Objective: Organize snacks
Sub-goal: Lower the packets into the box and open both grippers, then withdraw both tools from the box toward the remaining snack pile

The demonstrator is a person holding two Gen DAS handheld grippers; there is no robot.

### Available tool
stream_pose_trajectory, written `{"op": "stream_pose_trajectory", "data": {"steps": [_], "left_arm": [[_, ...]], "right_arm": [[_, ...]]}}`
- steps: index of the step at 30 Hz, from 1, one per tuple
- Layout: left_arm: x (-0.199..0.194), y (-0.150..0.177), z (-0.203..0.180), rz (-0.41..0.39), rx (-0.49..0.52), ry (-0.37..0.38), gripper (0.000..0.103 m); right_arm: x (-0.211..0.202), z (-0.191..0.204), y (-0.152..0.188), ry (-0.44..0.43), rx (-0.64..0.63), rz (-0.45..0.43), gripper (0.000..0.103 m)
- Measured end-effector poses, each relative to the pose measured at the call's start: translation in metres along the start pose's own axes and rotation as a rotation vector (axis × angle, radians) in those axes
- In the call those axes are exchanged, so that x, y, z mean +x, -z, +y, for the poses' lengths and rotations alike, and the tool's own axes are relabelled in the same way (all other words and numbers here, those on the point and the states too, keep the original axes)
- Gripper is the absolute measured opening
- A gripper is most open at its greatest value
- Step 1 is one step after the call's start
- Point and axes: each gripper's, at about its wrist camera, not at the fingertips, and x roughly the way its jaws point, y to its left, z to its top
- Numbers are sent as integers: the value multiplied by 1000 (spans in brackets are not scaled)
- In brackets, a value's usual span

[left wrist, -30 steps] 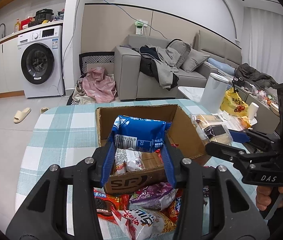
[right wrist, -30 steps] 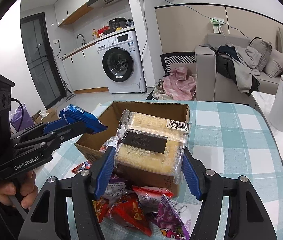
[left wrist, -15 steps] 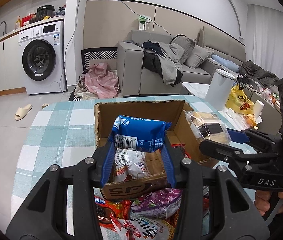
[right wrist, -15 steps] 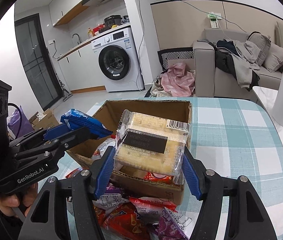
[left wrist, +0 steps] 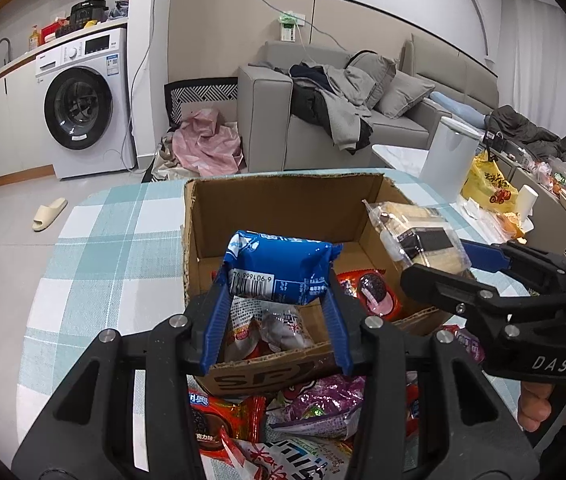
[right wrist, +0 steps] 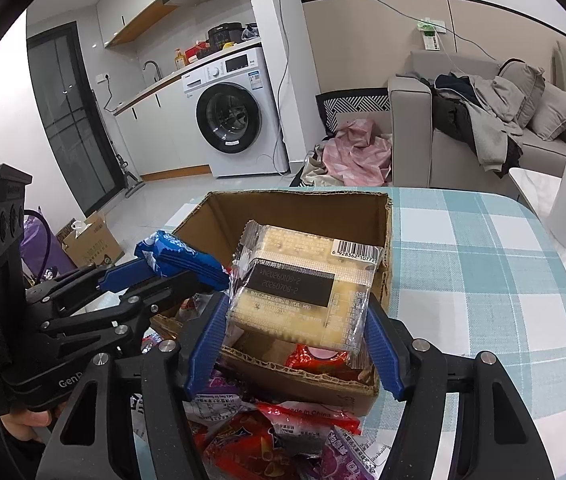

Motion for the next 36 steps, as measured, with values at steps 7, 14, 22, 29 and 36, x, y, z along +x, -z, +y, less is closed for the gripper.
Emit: {"op": "stream_pose_trajectory", "data": {"steps": [7,14,22,29,36], "left_arm": [[0,3,3,9,0,-6,41],[-21,5,8,-13,-13,-7,73],[-55,18,5,-34,-3,-21,102],[-81,32,3,-42,-8,-19,103],[-98,45,3,-30,-15,-24,103]], "right_arm": [[-1,2,0,-13,-9,-11,76],[-21,-4,3,3,5,-57,96],[-42,-10,14,-12,20,-58,103],[-57,-3,27,-12,3,-61,103],[-67,-6,37,3,13,-58,103]]}}
